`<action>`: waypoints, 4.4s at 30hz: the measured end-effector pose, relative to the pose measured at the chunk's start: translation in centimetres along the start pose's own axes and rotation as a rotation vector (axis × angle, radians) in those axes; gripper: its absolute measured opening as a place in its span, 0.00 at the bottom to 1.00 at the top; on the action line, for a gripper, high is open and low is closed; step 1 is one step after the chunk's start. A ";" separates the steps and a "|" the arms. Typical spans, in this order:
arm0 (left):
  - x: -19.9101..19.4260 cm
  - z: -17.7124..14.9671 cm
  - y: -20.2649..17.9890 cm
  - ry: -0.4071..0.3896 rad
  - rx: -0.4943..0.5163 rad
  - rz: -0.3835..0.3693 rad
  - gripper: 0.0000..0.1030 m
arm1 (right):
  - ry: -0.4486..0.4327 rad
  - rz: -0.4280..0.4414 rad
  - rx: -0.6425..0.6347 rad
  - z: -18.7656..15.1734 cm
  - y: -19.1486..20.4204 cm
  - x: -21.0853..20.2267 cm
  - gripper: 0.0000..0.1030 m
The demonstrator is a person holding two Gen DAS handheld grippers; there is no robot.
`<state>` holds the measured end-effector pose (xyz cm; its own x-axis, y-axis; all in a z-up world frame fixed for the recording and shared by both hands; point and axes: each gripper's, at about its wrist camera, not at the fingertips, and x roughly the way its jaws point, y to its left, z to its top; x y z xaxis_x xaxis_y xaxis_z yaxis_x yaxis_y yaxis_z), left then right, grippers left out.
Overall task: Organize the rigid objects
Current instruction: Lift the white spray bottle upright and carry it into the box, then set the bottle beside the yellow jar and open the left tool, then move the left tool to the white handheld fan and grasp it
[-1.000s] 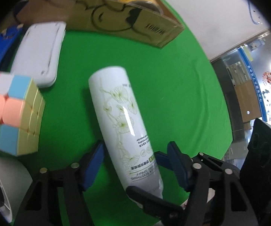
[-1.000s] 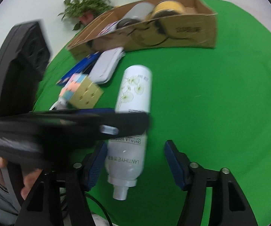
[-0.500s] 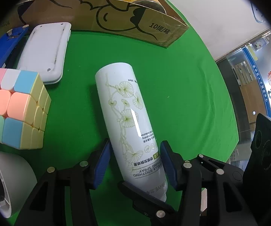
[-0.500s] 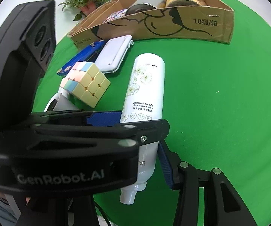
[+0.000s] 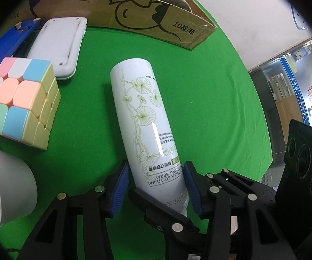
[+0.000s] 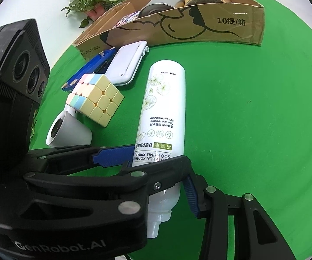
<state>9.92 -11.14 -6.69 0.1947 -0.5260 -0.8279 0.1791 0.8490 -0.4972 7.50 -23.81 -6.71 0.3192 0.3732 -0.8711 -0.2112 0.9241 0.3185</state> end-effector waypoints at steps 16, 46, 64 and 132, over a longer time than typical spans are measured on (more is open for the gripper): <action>-6.7 5.9 -5.4 -0.278 0.167 0.021 0.46 | -0.241 -0.055 -0.096 6.4 1.4 -7.4 0.42; 3.4 27.5 -8.9 -0.072 0.157 0.019 0.46 | -0.146 -0.108 -0.015 30.5 -12.8 -3.5 0.42; 5.0 28.2 -10.6 0.004 0.148 0.046 0.46 | -0.149 -0.119 0.011 26.9 -13.9 -3.3 0.39; -9.7 -3.0 12.0 -0.366 -0.159 0.042 0.69 | -0.301 0.036 -0.409 -5.0 9.8 -2.4 0.83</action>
<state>7.25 4.33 -5.41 0.5347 -0.4500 -0.7153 0.0178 0.8523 -0.5228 0.05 -16.12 -3.37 0.5446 0.4671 -0.6966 -0.5520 0.8249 0.1217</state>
